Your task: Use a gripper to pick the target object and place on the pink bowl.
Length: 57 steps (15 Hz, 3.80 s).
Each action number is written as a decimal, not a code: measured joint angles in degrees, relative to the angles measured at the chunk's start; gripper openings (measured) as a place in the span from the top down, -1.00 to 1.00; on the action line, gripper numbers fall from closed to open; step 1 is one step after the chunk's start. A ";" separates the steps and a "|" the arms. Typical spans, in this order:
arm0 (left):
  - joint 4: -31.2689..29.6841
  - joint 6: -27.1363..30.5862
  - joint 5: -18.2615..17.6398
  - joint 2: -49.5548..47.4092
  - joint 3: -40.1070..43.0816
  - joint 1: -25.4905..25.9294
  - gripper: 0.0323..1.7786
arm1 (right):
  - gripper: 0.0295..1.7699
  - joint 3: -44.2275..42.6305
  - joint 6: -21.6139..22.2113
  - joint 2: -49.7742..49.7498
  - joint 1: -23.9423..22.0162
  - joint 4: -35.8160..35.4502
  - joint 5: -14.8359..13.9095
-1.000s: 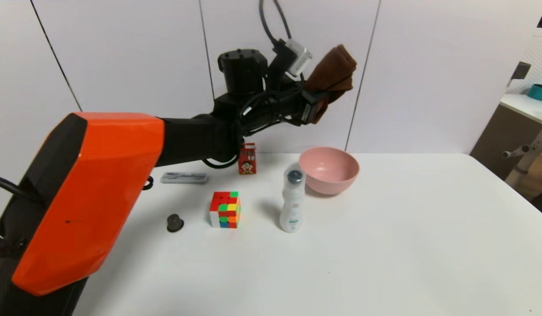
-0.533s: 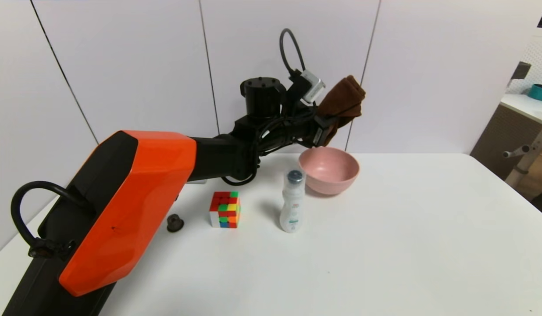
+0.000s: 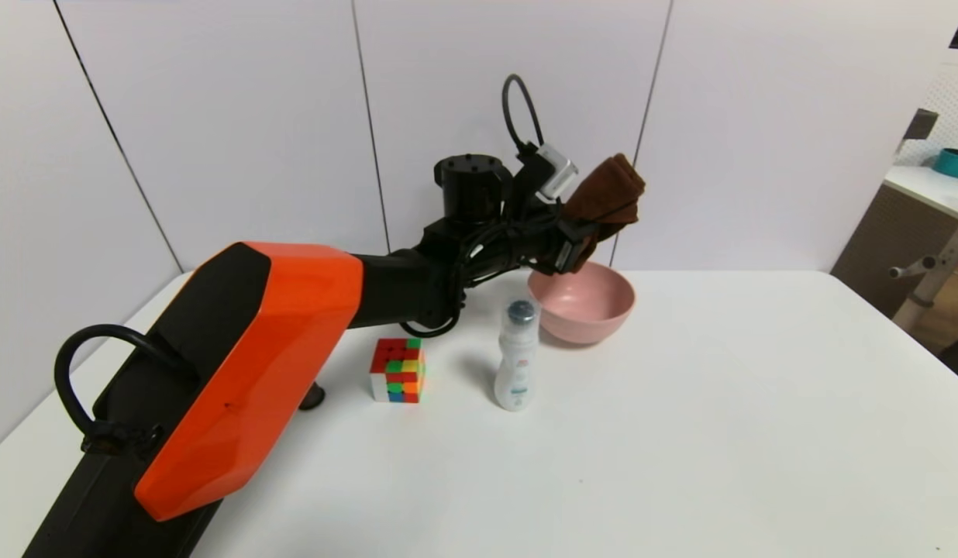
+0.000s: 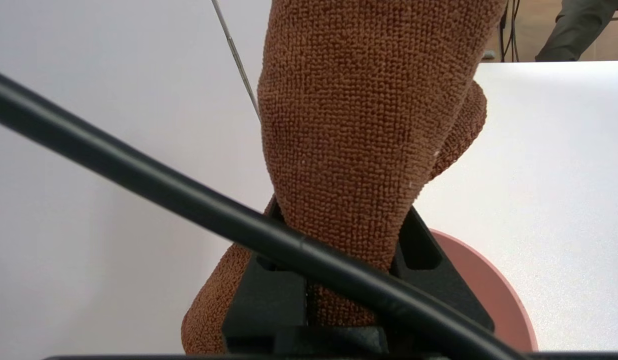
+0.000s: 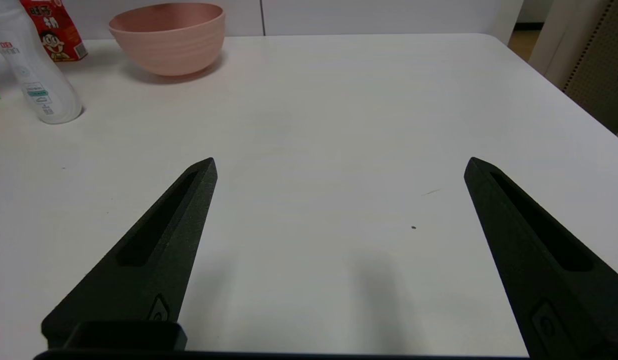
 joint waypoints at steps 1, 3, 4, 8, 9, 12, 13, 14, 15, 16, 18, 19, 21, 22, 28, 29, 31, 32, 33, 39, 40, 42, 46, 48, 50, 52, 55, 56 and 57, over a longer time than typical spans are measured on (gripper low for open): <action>-0.05 -0.17 0.00 0.20 0.00 0.00 0.56 | -0.93 0.00 -0.02 0.00 0.00 0.00 0.02; -0.02 -0.52 -0.05 0.45 0.00 0.02 0.56 | -0.93 0.00 -0.02 0.00 0.00 0.00 0.00; 0.00 -0.66 -0.06 0.59 0.00 0.00 0.56 | -0.93 0.00 0.00 0.00 0.00 0.00 0.02; 0.20 -0.72 -0.11 1.16 0.02 0.02 0.56 | -0.93 0.00 0.00 0.00 -0.02 0.02 0.00; 0.17 -0.74 -0.11 1.30 0.05 0.00 0.56 | -0.93 0.00 0.00 0.00 -0.02 0.00 0.00; 0.17 -0.96 -0.13 1.91 0.05 0.00 0.56 | -0.93 0.00 -0.02 0.00 -0.02 0.00 0.00; 0.15 -0.99 -0.17 2.13 0.05 -0.02 0.56 | -0.93 0.00 0.00 0.00 -0.02 0.00 0.02; 0.15 -1.12 -0.13 2.35 0.06 -0.06 0.56 | -0.93 0.00 -0.02 0.00 -0.02 0.00 0.02; 0.13 -1.38 -0.16 2.54 0.06 -0.15 0.56 | -0.93 0.00 -0.02 0.00 -0.02 0.00 0.02; 0.13 -1.65 -0.16 2.71 0.06 -0.26 0.56 | -0.93 0.00 0.00 0.00 -0.02 0.00 0.00; 0.13 -1.66 -0.20 2.90 0.06 -0.35 0.56 | -0.93 0.00 0.00 0.00 -0.02 0.00 0.00; 0.11 -1.62 -0.24 2.96 0.06 -0.35 0.56 | -0.93 0.00 -0.02 0.00 0.00 0.00 0.02; 0.17 -1.49 -0.39 3.07 0.06 -0.35 0.56 | -0.93 0.00 0.00 0.00 0.00 0.00 0.02; 0.26 -1.49 -0.50 3.10 0.06 -0.35 0.43 | -0.93 0.00 0.00 0.00 0.00 0.00 0.00; 0.30 -1.55 -0.48 3.43 0.06 -0.39 -0.29 | -0.93 0.00 0.00 0.00 -0.02 0.00 0.00; 0.30 -1.57 -0.52 3.49 0.06 -0.41 -0.37 | -0.93 0.00 -0.02 0.00 -0.02 0.00 0.02; 0.28 -1.57 -0.52 3.54 0.06 -0.44 -0.49 | -0.93 0.00 0.00 0.00 -0.02 0.00 0.02; 0.28 -1.54 -0.52 3.54 0.06 -0.44 -0.54 | -0.93 0.00 0.00 0.00 -0.02 0.00 0.02; 0.30 -1.54 -0.50 3.54 0.09 -0.44 -0.59 | -0.93 0.00 0.00 0.00 -0.02 0.00 0.00; 1.30 -1.18 -0.52 2.43 0.09 -0.15 -0.76 | -0.93 0.00 0.00 0.00 0.02 0.00 0.05; 1.71 -1.01 -0.52 1.85 0.09 0.09 -0.78 | -0.93 0.00 0.00 0.00 0.02 0.00 0.02; 2.62 -0.63 -0.52 0.63 0.09 0.74 -0.81 | -0.93 0.00 0.00 0.00 0.00 0.00 0.02; 5.60 -0.61 -0.68 -1.12 0.37 1.10 -0.85 | -0.93 0.00 -0.02 0.00 0.00 0.02 0.02; 5.66 -0.61 -0.69 -1.21 0.68 1.12 -0.86 | -0.93 0.00 0.00 0.00 0.00 0.02 0.00; 6.38 -0.61 -0.74 -1.15 0.77 1.12 -0.88 | -0.93 0.00 -0.02 0.00 0.00 0.00 0.02; 9.05 -0.61 -0.79 -1.12 0.77 1.13 -0.88 | -0.93 0.00 0.00 0.00 0.00 0.00 0.02; 12.06 -0.69 -1.16 -1.26 0.77 1.43 -0.88 | -0.93 0.00 -0.02 0.00 0.00 0.00 0.00; 12.17 -0.69 -1.13 -1.32 0.74 1.43 -0.89 | -0.93 0.00 -0.02 0.00 0.00 0.00 0.00; 12.15 -0.69 -1.13 -1.45 0.72 1.40 -0.89 | -0.93 0.00 0.00 0.00 0.00 0.00 0.02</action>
